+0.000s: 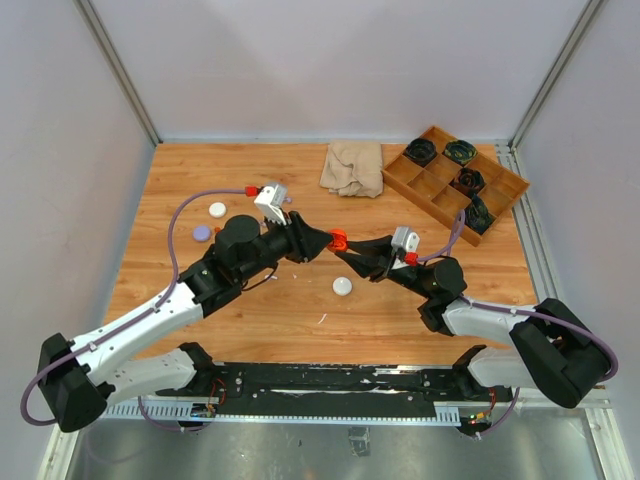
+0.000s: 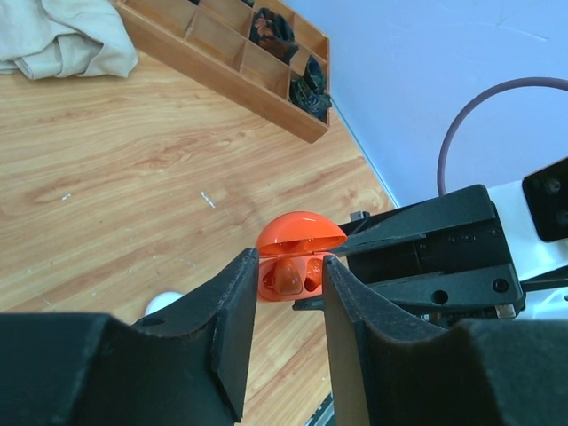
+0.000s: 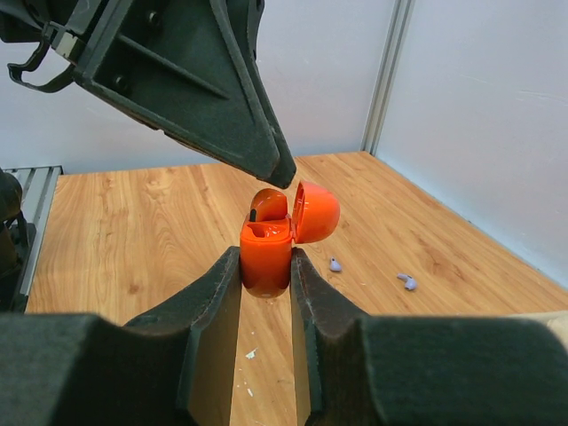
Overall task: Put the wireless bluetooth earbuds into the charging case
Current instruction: Place the earbud in the charging case.
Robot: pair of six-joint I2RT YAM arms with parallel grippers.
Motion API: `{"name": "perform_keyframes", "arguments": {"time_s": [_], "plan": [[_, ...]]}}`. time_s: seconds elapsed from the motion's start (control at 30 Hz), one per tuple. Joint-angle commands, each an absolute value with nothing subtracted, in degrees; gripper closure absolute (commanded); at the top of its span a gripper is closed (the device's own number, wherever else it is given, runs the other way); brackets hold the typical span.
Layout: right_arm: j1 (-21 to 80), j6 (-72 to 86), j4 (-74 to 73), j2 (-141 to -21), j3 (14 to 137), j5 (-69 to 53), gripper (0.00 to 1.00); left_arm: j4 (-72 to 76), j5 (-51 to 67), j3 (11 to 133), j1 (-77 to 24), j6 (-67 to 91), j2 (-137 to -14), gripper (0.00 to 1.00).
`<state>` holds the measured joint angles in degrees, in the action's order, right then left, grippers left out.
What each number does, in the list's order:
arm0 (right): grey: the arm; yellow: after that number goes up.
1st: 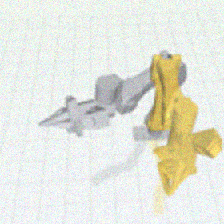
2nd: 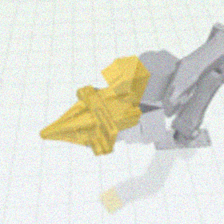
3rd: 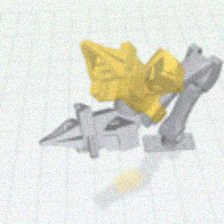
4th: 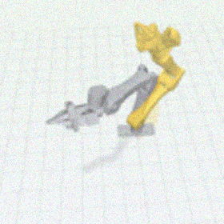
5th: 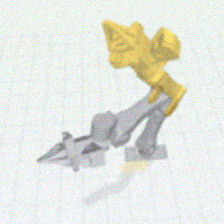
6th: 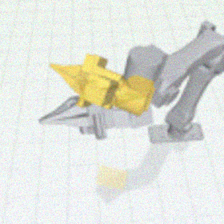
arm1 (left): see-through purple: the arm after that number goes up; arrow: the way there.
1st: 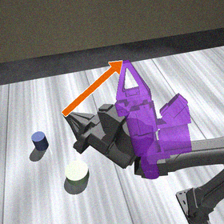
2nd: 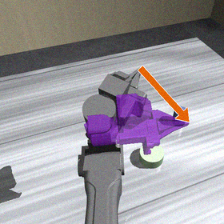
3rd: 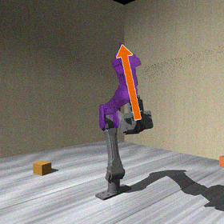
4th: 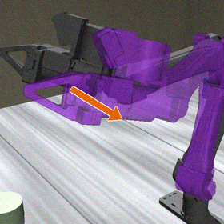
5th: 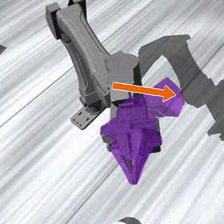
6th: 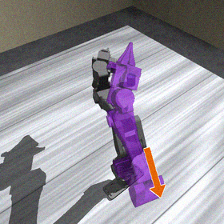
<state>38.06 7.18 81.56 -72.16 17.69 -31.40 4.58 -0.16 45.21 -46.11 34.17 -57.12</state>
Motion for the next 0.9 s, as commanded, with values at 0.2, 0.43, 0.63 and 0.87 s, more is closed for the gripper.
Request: {"name": "perform_keyframes", "arguments": {"time_s": [0.2,0.43,0.63,0.87], "plan": [[37.46,4.26,81.77,-71.75,18.23,-31.33,0.99,1.54,0.67,48.55,-46.49,35.22,-59.46,0.66],[37.52,1.85,78.17,-70.73,18.74,-31.1,0.99,-0.95,0.61,49.83,-46.75,36.17,-61.1,0.68],[37.59,0.27,76.47,-69.92,18.87,-30.23,0.99,-4.53,-2.73,51.2,-47.99,37.09,-62.76,0.68],[38.11,-2.5,73.22,-68.98,19.33,-29.44,0.99,-7.4,-5.82,52.77,-48.49,37.18,-64.67,0.68]]}}
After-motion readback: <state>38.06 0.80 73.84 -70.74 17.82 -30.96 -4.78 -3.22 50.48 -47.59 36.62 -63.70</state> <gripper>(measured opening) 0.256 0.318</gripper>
